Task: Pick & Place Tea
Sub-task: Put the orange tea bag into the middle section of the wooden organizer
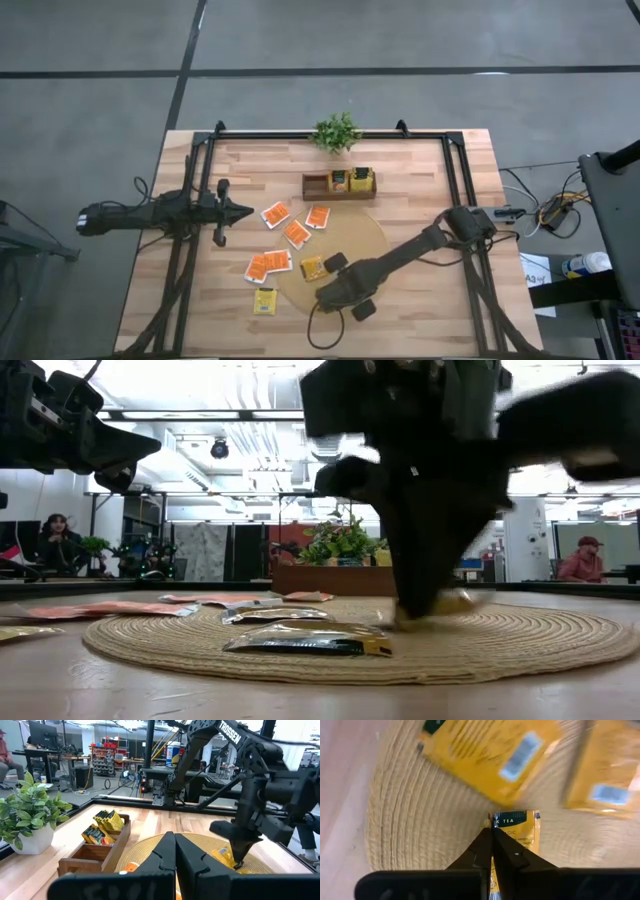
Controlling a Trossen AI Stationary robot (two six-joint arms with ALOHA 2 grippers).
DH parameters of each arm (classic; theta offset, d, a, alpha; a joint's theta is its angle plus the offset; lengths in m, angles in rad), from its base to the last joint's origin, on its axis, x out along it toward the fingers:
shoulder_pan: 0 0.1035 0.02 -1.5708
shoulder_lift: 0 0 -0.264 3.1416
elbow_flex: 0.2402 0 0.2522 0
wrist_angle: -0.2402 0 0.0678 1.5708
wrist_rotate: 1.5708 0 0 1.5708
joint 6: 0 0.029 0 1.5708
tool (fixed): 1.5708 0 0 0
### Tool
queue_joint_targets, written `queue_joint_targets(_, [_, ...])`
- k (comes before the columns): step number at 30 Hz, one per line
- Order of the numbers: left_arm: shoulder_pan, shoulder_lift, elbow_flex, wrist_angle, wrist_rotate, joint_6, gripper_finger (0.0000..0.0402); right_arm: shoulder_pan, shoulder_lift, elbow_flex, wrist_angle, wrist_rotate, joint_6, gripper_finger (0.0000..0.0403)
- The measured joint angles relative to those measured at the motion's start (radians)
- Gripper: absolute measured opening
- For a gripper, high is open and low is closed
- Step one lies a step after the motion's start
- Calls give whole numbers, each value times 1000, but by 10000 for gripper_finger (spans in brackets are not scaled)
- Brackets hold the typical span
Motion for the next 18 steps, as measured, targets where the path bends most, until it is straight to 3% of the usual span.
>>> queue_joint_targets(18, [-1,0,0,0,0,0,0,-112,-343,21,-32,63,24,8])
